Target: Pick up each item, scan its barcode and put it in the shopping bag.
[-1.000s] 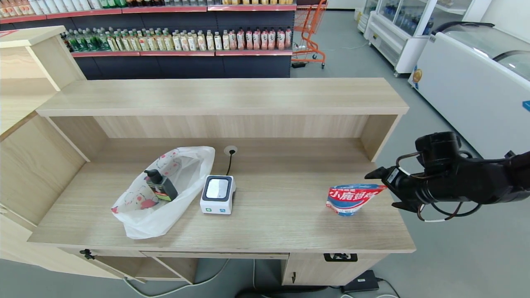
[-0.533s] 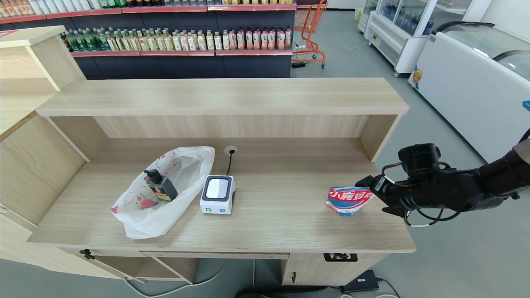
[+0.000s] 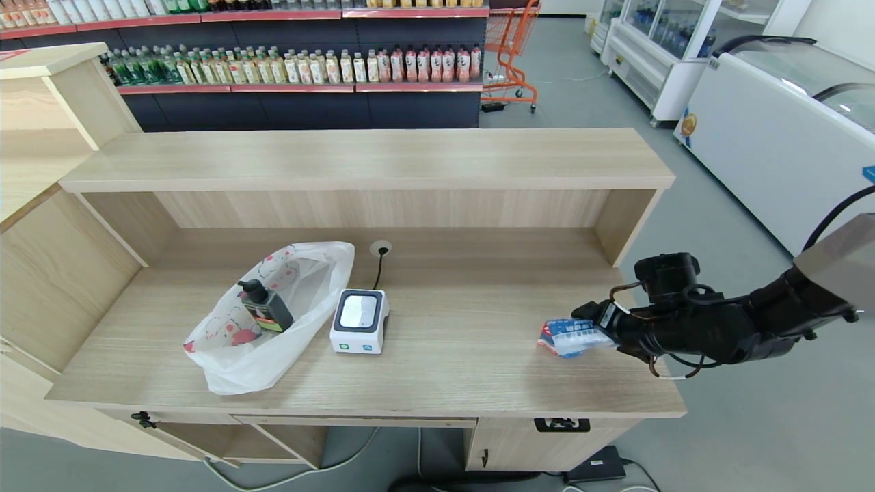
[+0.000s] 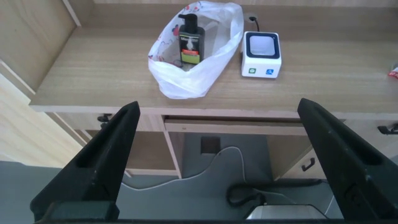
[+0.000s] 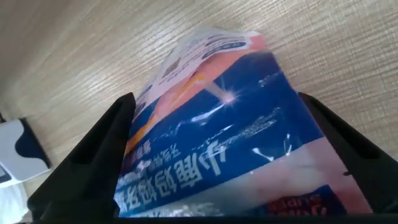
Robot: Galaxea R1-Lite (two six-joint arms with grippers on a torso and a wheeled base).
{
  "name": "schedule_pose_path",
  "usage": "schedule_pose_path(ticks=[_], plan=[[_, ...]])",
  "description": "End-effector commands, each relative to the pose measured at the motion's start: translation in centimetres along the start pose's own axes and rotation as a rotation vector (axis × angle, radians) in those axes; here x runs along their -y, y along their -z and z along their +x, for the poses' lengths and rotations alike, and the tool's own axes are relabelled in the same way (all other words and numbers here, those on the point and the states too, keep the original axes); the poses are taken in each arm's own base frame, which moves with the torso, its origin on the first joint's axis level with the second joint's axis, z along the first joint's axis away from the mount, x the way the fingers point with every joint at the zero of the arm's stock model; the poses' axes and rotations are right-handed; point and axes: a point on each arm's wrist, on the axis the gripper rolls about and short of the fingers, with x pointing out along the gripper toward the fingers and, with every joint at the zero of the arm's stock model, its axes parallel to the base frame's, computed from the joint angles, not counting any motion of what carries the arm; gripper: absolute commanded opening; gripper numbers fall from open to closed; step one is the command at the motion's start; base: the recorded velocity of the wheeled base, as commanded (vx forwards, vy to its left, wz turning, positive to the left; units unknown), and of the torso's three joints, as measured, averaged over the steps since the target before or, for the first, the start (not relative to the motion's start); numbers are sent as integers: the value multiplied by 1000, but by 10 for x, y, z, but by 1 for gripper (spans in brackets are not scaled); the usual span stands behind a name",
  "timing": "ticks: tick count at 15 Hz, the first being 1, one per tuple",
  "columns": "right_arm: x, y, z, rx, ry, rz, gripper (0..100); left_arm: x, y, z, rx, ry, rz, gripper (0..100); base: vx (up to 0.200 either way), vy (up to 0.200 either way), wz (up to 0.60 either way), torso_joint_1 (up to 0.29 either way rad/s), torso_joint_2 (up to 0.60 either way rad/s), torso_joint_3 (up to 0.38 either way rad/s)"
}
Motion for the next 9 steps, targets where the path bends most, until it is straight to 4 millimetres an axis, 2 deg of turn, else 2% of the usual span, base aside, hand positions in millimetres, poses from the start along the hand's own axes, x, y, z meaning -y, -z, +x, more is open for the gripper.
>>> schedule_pose_path(ticks=[1,2,9], plan=[[7,7,13,1,28,-6,100,0,0,0,0,0,0,100,0,0,0,0,0,0],[7,8,16,18,28,-14,0,0,0,0,0,0,0,100,0,0,0,0,0,0],[13,16,25,-9,43,-193,0,0,0,0,0,0,0,100,0,0,0,0,0,0]])
